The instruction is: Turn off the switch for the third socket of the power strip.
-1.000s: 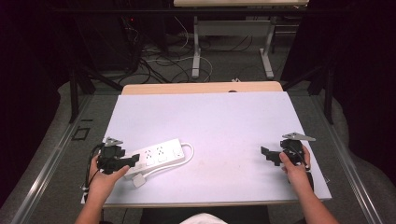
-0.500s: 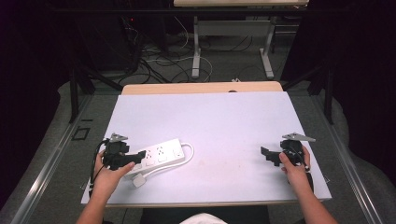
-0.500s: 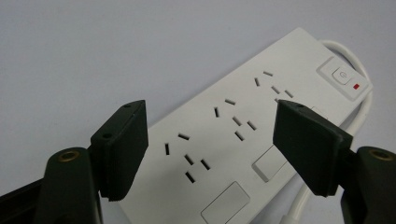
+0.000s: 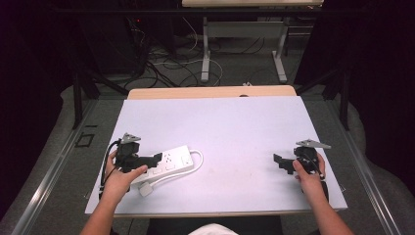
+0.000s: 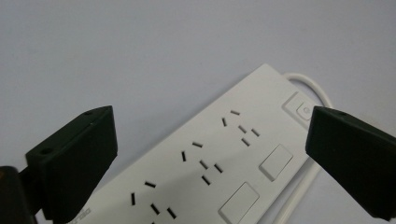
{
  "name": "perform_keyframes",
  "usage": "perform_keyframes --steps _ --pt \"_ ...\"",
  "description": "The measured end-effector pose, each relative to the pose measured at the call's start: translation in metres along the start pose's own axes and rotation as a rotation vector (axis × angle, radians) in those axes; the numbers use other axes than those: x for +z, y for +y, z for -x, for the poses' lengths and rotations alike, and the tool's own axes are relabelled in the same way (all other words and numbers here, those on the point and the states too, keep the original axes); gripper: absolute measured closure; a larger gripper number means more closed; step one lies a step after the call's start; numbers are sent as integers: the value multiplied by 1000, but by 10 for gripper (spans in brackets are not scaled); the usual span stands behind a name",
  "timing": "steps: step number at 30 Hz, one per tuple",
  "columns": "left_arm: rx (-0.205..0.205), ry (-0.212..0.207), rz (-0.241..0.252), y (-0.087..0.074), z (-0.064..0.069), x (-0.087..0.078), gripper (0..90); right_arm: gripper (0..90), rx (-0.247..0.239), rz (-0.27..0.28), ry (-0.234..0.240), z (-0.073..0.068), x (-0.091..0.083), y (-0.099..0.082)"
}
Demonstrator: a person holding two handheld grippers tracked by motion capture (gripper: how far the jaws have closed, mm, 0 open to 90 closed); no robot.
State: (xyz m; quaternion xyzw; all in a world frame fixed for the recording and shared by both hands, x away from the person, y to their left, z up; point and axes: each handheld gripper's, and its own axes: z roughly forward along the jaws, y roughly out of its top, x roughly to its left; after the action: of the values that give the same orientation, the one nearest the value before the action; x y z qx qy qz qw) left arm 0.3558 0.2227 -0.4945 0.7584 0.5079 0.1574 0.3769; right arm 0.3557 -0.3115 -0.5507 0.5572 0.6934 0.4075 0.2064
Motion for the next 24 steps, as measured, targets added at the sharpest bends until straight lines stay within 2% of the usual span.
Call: perform_keyframes --steps 4,8,12,16,20,24 --pt "-8 -4 25 6 4 3 2 81 1 0 0 0 0 0" --pt "10 -21 44 11 7 4 2 81 -3 -2 3 0 1 0" --pt "3 -33 76 14 9 5 2 81 -8 -2 3 0 1 0" --pt "38 -55 87 16 11 5 2 81 -11 -3 3 0 1 0" --pt "33 -87 104 16 15 8 2 82 -10 -6 3 -1 1 0" --pt "62 -103 119 15 17 10 2 81 -11 -5 6 -2 2 -1"
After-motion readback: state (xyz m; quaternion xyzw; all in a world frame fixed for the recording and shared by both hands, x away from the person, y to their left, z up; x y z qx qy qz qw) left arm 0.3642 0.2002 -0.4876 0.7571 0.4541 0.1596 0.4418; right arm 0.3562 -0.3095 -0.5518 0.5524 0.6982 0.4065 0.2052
